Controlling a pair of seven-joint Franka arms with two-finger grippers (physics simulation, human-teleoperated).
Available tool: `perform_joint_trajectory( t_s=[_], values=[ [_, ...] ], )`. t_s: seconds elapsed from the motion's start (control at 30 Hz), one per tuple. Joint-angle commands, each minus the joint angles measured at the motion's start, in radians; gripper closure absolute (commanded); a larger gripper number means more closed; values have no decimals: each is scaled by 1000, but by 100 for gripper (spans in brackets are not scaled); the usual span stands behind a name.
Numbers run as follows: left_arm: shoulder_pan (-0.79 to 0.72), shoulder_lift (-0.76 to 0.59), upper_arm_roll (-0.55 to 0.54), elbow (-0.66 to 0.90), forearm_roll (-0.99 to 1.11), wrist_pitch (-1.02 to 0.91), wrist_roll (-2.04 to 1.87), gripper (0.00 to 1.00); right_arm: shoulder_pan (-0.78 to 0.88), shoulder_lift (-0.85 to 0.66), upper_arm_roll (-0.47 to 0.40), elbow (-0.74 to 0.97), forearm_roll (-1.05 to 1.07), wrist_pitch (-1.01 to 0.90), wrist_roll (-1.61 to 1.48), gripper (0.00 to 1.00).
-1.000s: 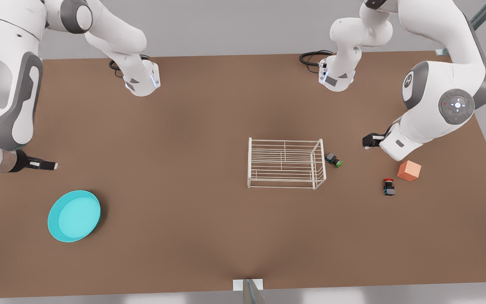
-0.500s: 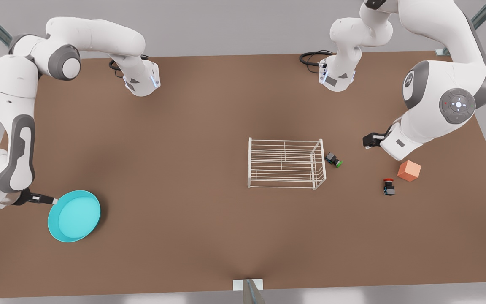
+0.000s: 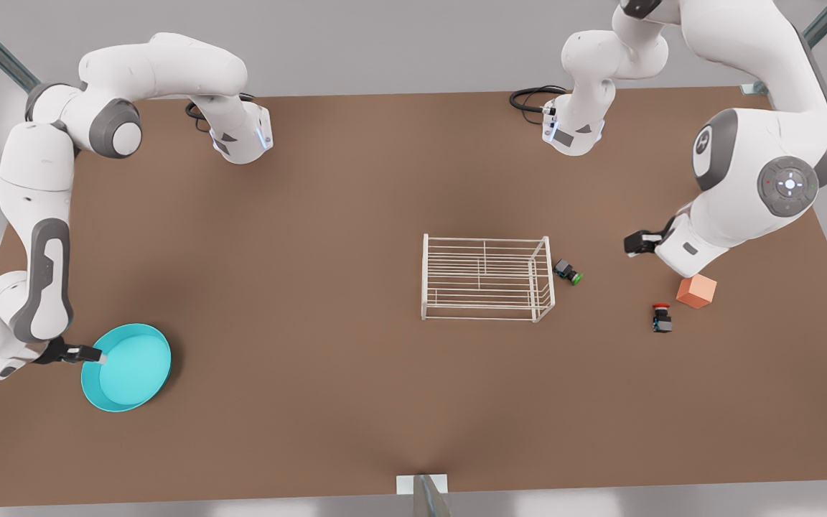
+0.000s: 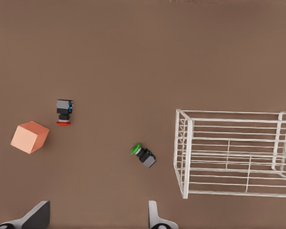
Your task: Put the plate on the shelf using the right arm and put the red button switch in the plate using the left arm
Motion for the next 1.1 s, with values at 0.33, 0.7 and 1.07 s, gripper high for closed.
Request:
perform_joint_trajectory(
  t_s=[0.33,0.7,1.07],
  values=[
    [8,1,-3,-1,-1,8,3,0,0,7,1,-11,20,13,-172,33],
    [6,-3,-5,2,-5,0,-3,0,1,22,1,-3,20,15,-204,61],
    [-12,-30,46,-38,-4,29,-3,0,3,-58,22,8,24,-111,-235,79]
  ],
)
